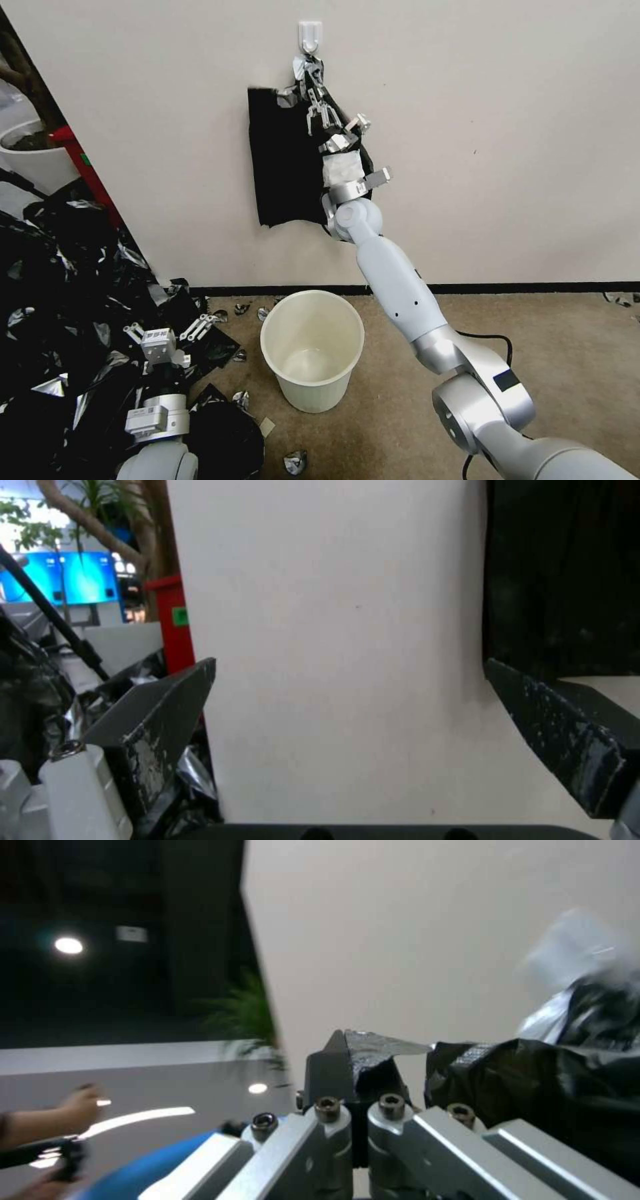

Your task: Place a trash bag onto the trash bin.

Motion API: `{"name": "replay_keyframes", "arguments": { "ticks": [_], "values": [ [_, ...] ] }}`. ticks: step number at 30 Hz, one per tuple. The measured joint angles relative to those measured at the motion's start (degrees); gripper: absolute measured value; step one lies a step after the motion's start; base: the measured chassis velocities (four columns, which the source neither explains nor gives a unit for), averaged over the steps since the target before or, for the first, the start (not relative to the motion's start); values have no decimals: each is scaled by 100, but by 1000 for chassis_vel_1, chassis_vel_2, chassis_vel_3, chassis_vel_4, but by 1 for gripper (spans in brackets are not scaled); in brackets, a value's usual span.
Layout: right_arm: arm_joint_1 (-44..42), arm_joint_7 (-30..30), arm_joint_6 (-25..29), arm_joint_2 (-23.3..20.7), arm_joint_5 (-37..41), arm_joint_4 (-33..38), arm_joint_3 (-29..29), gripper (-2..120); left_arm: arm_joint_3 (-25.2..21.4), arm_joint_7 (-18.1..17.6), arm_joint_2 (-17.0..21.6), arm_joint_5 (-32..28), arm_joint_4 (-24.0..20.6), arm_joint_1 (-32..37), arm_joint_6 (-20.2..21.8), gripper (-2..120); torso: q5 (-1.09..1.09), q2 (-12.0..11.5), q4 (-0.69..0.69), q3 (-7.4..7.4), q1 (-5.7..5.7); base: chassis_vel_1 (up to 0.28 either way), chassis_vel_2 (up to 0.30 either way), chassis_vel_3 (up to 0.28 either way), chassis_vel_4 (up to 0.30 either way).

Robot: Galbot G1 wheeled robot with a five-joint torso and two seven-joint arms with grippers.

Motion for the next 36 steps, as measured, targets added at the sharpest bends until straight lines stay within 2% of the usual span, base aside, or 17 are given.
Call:
{"name": "replay_keyframes", "arguments": {
  "ticks": [5,14,16,22,27,32,33,36],
  "values": [
    [-698,-814,-199,-194,138,683,-110,0,-11,-8,16,-9,56,-41,-3,100,1,0,0,0,0,0,0,0,0],
    [-1723,-1351,-325,-553,72,1498,-333,0,-13,-13,13,-18,157,-88,-58,100,1,1,0,0,0,0,0,0,0],
    [-2116,-1596,-376,-718,-135,1710,-406,0,-13,-15,13,-23,185,-124,-60,100,1,1,-1,-1,0,0,0,0,0],
    [-2569,-2088,-421,-959,-691,1759,-437,0,-10,-16,37,-37,232,-228,-61,100,0,1,0,-1,0,0,0,0,0],
    [-2682,-2269,-424,-1033,-1012,1659,-403,0,-5,-11,147,-202,259,-367,-78,100,0,1,0,0,0,0,0,0,0],
    [-2614,-2335,-403,-1082,-1268,1478,-293,0,227,120,559,-1071,241,-736,-200,100,-1,1,1,0,0,0,0,0,0],
    [-2614,-2335,-403,-1082,-1268,1478,-293,0,227,120,559,-1071,241,-736,-200,100,-1,1,1,0,0,0,0,0,0],
    [-2497,-2199,-351,-1093,-1294,1447,-260,0,611,253,1215,-2073,2,-1258,-62,100,-1,1,0,0,0,0,0,0,0]
  ]
}}
